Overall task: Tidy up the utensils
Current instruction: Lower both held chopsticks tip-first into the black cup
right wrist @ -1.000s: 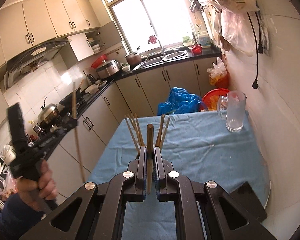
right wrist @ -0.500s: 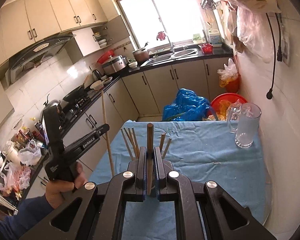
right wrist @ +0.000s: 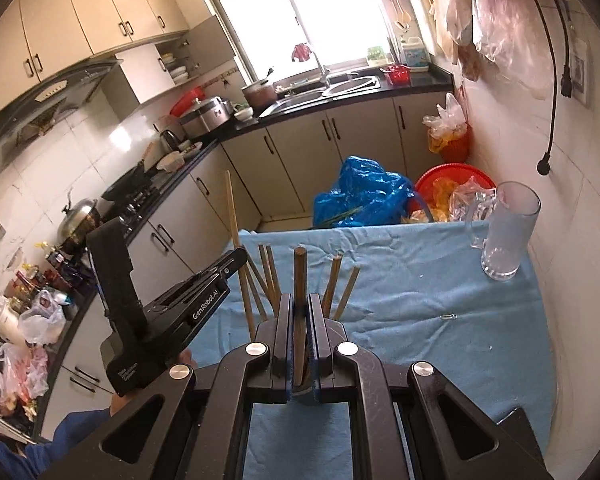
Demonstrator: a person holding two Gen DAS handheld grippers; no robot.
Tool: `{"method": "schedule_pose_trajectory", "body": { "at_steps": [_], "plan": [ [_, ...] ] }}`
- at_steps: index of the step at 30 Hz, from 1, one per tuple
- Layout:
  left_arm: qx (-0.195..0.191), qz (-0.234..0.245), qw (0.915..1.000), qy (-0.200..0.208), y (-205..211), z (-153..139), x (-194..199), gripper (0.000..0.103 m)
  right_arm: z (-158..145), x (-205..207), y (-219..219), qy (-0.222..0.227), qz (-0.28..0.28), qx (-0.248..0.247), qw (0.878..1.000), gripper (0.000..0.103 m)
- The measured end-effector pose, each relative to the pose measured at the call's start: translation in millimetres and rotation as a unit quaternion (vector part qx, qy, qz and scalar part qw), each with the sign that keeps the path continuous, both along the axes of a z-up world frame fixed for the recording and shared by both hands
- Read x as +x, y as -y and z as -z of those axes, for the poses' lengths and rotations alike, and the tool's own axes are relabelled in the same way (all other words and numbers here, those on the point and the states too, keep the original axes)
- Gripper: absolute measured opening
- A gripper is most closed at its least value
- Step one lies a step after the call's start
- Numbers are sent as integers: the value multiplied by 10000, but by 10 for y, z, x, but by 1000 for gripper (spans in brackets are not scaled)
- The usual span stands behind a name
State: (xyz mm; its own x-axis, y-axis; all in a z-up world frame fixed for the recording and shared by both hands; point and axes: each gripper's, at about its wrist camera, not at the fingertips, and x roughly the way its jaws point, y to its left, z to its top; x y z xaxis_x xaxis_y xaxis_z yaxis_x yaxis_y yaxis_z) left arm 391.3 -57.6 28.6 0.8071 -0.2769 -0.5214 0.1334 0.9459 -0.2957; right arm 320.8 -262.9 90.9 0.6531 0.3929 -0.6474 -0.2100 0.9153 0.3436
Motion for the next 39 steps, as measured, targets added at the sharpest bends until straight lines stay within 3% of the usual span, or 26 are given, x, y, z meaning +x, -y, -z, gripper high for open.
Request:
{"method": "schedule_pose_trajectory", "body": {
  "at_steps": [17,39],
  "plan": [
    [44,37,9970,777,3,257,-280,7,325,-12,-153,-344,-20,-238,9991,7],
    [194,163,9989,405,-68,556,-538,7,522,5,-179,-565,-87,-208,9981,7]
  ]
}}
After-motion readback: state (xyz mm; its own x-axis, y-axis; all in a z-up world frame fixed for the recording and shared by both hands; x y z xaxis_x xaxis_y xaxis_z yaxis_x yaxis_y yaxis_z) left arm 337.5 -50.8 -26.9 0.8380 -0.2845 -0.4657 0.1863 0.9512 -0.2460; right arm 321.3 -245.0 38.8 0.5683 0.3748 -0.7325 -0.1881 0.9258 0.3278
